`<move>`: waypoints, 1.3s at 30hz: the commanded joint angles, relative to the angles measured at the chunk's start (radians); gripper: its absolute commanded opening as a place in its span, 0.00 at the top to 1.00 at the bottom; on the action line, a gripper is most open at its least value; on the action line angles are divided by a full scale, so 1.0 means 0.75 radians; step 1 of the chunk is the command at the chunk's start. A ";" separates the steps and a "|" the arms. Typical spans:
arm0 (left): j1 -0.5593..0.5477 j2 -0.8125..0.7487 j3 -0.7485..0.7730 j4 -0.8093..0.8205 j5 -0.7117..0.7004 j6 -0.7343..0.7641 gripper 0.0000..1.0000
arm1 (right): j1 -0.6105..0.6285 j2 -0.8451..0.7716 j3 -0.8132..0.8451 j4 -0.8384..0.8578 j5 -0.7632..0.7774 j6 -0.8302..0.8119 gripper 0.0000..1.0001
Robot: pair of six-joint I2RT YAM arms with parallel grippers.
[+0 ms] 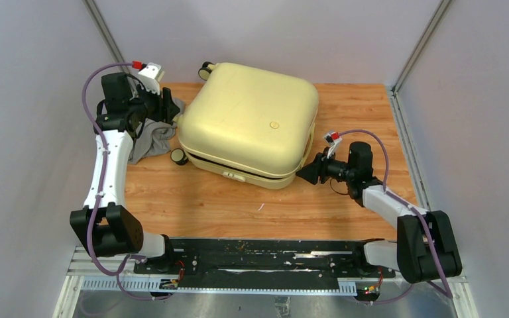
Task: Pack the luggage
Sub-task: Zip the luggage at the center of the board.
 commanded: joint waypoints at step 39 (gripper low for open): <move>-0.032 -0.012 0.079 0.119 0.115 -0.146 1.00 | 0.078 -0.060 -0.092 0.254 -0.043 0.033 1.00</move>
